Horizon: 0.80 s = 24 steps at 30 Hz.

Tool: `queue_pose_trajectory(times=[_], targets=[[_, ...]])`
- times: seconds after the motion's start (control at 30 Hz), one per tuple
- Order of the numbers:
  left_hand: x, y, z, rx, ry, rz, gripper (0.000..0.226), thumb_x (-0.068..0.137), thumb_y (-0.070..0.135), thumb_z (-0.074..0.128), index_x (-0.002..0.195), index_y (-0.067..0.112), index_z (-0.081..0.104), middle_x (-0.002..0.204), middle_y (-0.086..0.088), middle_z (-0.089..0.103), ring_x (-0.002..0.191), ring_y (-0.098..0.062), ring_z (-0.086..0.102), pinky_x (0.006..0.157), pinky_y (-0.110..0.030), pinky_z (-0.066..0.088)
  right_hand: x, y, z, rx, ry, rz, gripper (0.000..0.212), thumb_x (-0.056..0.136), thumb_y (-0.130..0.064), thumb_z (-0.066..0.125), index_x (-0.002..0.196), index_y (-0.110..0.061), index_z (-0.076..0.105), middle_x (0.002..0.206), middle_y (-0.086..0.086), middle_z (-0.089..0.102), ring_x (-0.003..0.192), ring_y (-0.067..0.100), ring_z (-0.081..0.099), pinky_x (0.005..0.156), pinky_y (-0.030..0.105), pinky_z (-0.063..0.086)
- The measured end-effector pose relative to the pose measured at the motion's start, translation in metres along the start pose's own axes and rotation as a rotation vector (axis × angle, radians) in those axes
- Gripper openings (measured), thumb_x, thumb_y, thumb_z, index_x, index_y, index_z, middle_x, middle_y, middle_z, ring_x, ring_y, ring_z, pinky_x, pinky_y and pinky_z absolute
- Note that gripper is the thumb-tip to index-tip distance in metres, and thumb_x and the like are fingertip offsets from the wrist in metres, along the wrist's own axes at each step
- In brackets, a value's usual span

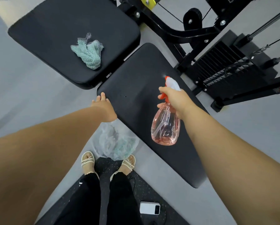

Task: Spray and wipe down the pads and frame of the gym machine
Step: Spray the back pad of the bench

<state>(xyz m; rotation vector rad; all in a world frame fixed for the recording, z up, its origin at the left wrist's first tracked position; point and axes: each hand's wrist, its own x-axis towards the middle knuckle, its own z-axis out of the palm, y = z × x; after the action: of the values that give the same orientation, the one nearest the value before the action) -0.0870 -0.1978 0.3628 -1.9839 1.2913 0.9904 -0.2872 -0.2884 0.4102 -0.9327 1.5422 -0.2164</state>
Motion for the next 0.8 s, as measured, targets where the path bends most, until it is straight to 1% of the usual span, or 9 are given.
queue_pose_trajectory(times=[0.1, 0.2, 0.27, 0.33, 0.4, 0.5, 0.63, 0.73, 0.8], targets=[[0.0, 0.003, 0.001, 0.041, -0.006, -0.013, 0.075, 0.09, 0.024, 0.039, 0.149, 0.001, 0.0, 0.156, -0.012, -0.016, 0.144, -0.029, 0.001, 0.117, -0.039, 0.016, -0.005, 0.006, 0.011, -0.016, -0.069, 0.016, 0.046, 0.088, -0.028, 0.059, 0.132, -0.019, 0.048, 0.09, 0.008, 0.059, 0.056, 0.02, 0.062, 0.06, 0.025, 0.053], [-0.003, 0.007, 0.0, 0.059, -0.011, -0.035, 0.075, 0.091, 0.023, 0.039, 0.148, 0.0, -0.003, 0.156, -0.014, -0.017, 0.144, -0.03, -0.001, 0.116, -0.039, 0.015, -0.016, 0.024, 0.025, -0.075, -0.114, 0.046, 0.043, 0.087, -0.031, 0.06, 0.129, -0.023, 0.05, 0.097, 0.005, 0.061, 0.057, 0.019, 0.064, 0.065, 0.028, 0.052], [-0.003, 0.007, 0.0, 0.063, -0.007, -0.03, 0.074, 0.091, 0.022, 0.04, 0.148, 0.0, -0.003, 0.156, -0.015, -0.018, 0.144, -0.03, -0.002, 0.116, -0.04, 0.014, -0.024, 0.041, 0.033, -0.133, -0.154, 0.053, 0.045, 0.087, -0.03, 0.058, 0.131, -0.032, 0.048, 0.095, 0.005, 0.061, 0.056, 0.019, 0.063, 0.068, 0.03, 0.053], [-0.002, 0.005, 0.002, 0.069, -0.005, -0.019, 0.074, 0.091, 0.02, 0.04, 0.148, 0.0, -0.003, 0.155, -0.015, -0.019, 0.145, -0.03, -0.004, 0.117, -0.041, 0.012, -0.033, 0.057, 0.037, -0.143, -0.175, 0.07, 0.045, 0.087, -0.029, 0.057, 0.131, -0.038, 0.046, 0.096, 0.007, 0.061, 0.058, 0.02, 0.063, 0.078, 0.034, 0.055], [-0.001, 0.003, 0.004, 0.069, -0.012, -0.009, 0.076, 0.09, 0.019, 0.039, 0.148, 0.0, -0.007, 0.155, -0.015, -0.021, 0.145, -0.03, -0.008, 0.118, -0.041, 0.01, -0.04, 0.073, 0.038, -0.171, -0.17, 0.086, 0.038, 0.086, -0.032, 0.058, 0.123, -0.039, 0.05, 0.098, 0.005, 0.063, 0.06, 0.019, 0.064, 0.084, 0.037, 0.053], [-0.001, 0.001, 0.005, 0.033, -0.032, 0.006, 0.078, 0.09, 0.02, 0.037, 0.148, 0.003, -0.012, 0.154, -0.012, -0.026, 0.144, -0.029, -0.015, 0.118, -0.042, 0.011, -0.048, 0.095, 0.034, -0.199, -0.133, 0.148, 0.026, 0.084, -0.032, 0.059, 0.11, -0.032, 0.058, 0.093, 0.002, 0.066, 0.057, 0.015, 0.064, 0.078, 0.036, 0.053], [-0.004, -0.005, 0.009, -0.002, -0.018, 0.038, 0.082, 0.089, 0.022, 0.04, 0.148, 0.006, -0.015, 0.153, -0.009, -0.03, 0.144, -0.026, -0.02, 0.117, -0.042, 0.012, -0.058, 0.115, 0.022, -0.144, -0.073, 0.179, 0.018, 0.085, -0.035, 0.059, 0.102, -0.037, 0.053, 0.099, 0.003, 0.064, 0.056, 0.012, 0.065, 0.083, 0.039, 0.054], [-0.004, -0.01, 0.018, -0.008, 0.054, 0.068, 0.084, 0.091, 0.029, 0.045, 0.149, 0.007, -0.013, 0.153, -0.008, -0.029, 0.144, -0.025, -0.018, 0.118, -0.041, 0.011, -0.068, 0.126, 0.014, -0.098, 0.009, 0.188, 0.03, 0.086, -0.03, 0.057, 0.115, -0.026, 0.057, 0.097, 0.006, 0.063, 0.057, 0.014, 0.064, 0.082, 0.043, 0.054], [-0.008, -0.009, 0.024, -0.024, 0.128, 0.076, 0.079, 0.093, 0.028, 0.044, 0.15, 0.008, -0.007, 0.155, -0.009, -0.024, 0.145, -0.027, -0.013, 0.118, -0.041, 0.011, -0.075, 0.13, 0.011, -0.088, 0.04, 0.192, 0.043, 0.088, -0.03, 0.055, 0.13, -0.032, 0.049, 0.099, 0.006, 0.062, 0.061, 0.018, 0.064, 0.082, 0.041, 0.055]])
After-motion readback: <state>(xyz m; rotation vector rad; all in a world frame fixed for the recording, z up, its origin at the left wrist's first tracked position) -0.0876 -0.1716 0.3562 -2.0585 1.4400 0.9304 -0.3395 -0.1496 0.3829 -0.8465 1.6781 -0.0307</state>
